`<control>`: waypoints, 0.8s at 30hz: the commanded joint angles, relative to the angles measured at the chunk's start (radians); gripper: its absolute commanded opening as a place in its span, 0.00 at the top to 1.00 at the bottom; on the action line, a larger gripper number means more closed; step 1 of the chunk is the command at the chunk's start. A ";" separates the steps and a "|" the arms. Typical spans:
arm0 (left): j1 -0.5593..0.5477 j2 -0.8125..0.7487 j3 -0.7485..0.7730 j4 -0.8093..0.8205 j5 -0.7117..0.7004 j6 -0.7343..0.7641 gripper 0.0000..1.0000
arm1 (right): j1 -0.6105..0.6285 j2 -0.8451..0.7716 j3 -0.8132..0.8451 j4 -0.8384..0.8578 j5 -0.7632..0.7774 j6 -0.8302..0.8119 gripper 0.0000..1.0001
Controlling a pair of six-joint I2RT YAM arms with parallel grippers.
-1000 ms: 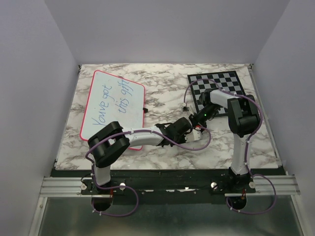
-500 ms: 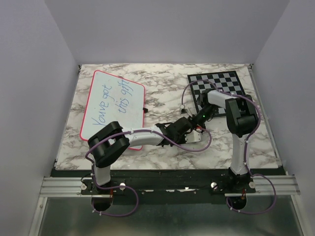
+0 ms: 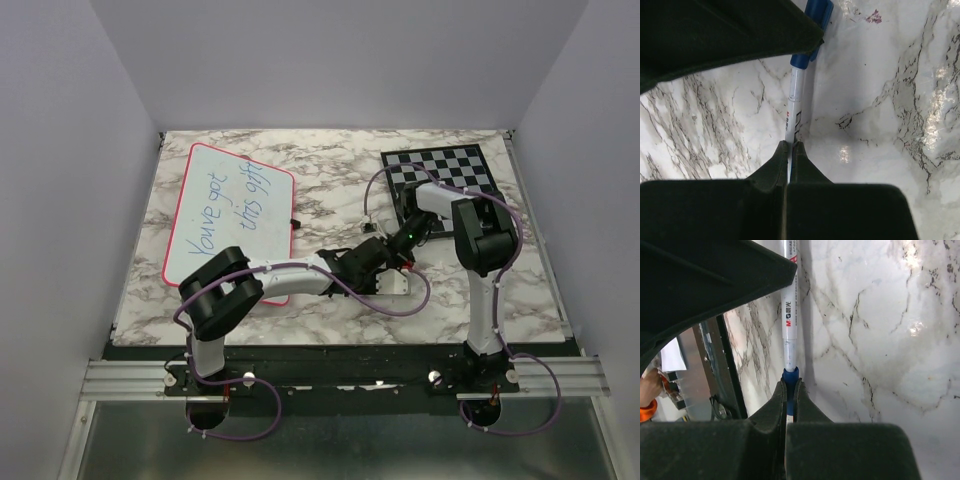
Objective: Write a sentence on the whiteboard
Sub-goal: Insert the whiteboard marker without the cap into the pen cap.
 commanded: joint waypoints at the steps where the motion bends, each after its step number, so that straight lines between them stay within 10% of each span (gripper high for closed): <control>1: 0.000 0.035 0.054 -0.015 0.063 0.105 1.00 | 0.023 0.035 0.031 -0.060 -0.031 -0.052 0.99; 24: -0.008 0.127 0.173 0.029 0.175 0.079 1.00 | 0.040 0.090 0.114 -0.040 -0.050 0.020 0.99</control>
